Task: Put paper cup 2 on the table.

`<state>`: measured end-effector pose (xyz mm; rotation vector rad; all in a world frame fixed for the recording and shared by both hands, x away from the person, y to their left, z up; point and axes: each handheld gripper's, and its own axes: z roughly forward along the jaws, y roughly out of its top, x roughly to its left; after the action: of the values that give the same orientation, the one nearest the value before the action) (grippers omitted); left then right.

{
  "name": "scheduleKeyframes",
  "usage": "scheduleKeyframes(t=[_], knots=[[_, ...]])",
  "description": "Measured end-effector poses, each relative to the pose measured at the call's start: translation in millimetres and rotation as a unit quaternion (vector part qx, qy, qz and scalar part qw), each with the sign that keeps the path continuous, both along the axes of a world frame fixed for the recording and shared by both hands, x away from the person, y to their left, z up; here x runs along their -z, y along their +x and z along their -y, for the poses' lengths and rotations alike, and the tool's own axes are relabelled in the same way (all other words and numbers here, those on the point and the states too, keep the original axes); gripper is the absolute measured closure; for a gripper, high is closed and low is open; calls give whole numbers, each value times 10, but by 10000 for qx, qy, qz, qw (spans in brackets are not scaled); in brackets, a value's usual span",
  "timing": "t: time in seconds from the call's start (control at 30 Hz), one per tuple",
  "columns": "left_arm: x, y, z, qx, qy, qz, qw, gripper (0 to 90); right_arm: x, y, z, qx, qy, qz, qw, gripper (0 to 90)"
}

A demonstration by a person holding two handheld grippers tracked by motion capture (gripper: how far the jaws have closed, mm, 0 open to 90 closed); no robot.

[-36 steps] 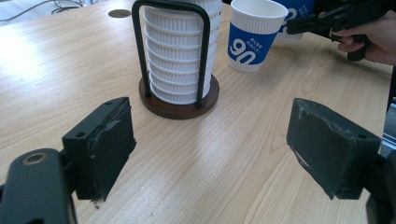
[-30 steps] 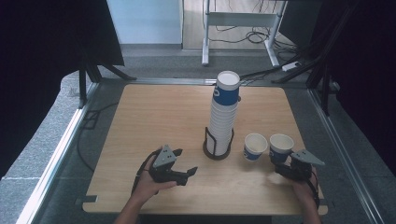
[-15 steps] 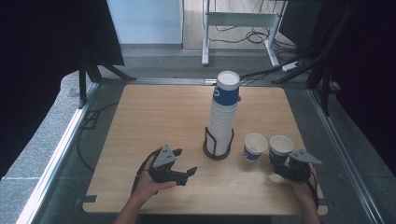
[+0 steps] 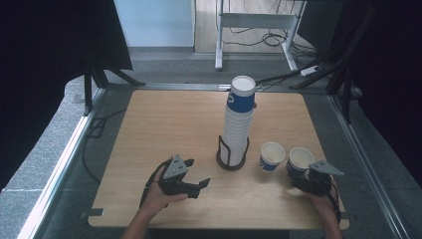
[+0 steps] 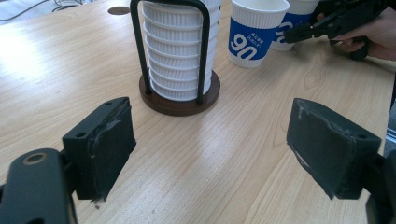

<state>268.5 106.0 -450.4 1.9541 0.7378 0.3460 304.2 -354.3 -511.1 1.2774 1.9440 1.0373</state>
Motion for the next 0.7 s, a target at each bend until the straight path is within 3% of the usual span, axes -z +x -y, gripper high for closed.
scheduleKeyframes(t=[0.17, 0.43, 0.57, 0.7], knots=[[-6, 0, -13, -13, 3, 15, 10000, 154, -104, -138, 57, 22, 236, 267, 9994, 130], [-25, -5, -33, -32, -14, 47, 10000, 154, -489, -409, 115, -22, 493, 919, 9945, 130], [-23, -6, -30, -29, -6, 47, 10000, 154, -652, -484, 29, -360, 650, 1117, 9910, 160], [-19, -7, -23, -16, 9, 46, 10000, 154, -710, -503, -146, -816, 739, 1132, 9874, 195]])
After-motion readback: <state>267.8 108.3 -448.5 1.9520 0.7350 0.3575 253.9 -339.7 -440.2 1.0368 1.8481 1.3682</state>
